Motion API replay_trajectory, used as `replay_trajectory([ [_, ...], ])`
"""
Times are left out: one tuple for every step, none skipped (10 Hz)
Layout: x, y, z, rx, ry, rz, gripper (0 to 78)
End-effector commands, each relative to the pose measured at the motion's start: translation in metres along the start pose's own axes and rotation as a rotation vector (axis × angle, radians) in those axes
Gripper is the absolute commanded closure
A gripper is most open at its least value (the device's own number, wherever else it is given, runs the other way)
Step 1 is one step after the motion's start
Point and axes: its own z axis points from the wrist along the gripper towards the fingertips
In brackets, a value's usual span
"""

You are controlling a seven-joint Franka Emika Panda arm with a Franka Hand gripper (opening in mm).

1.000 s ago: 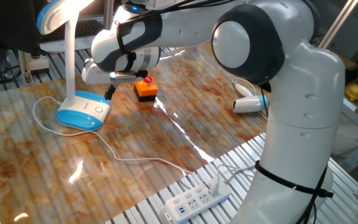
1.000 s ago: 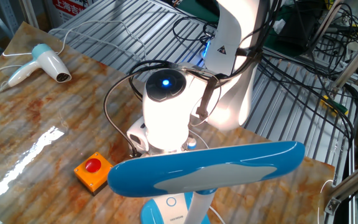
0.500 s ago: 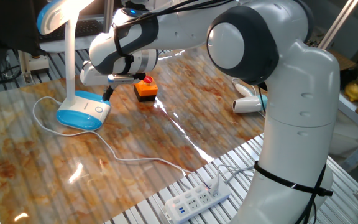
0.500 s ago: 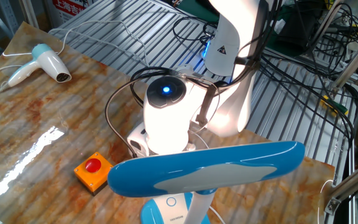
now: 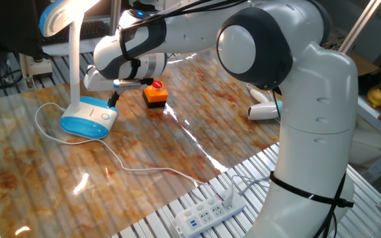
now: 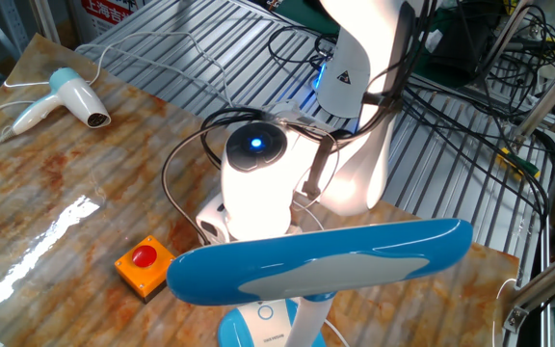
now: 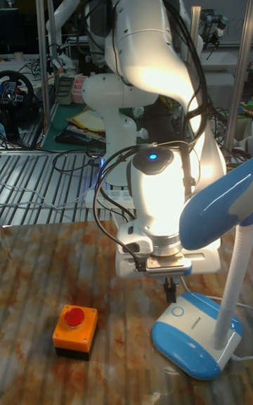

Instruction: Turn off the desk lamp by pressing the button

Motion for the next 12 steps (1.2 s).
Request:
replay_trajectory([
  [-0.002,0.001,0.000,-0.005,-0.014,0.002,77.6],
  [-0.002,0.001,0.000,-0.005,-0.017,0.003,77.6],
  [-0.003,0.002,0.001,-0.006,-0.018,0.003,77.6],
  [-0.004,0.003,0.003,-0.009,-0.019,0.004,77.6],
  [-0.004,0.003,0.004,-0.010,-0.021,0.004,77.6],
  [-0.005,0.004,0.007,-0.012,-0.020,0.004,77.6],
  [-0.006,0.004,0.011,-0.016,-0.020,0.003,77.6],
  [-0.006,0.004,0.012,-0.016,-0.020,0.003,77.6],
  [-0.006,0.005,0.015,-0.020,-0.022,0.003,77.6],
  [-0.006,0.005,0.018,-0.025,-0.021,0.003,77.6],
  [-0.004,0.006,0.022,-0.029,-0.022,0.003,77.6],
  [-0.003,0.007,0.026,-0.030,-0.025,0.003,77.6],
])
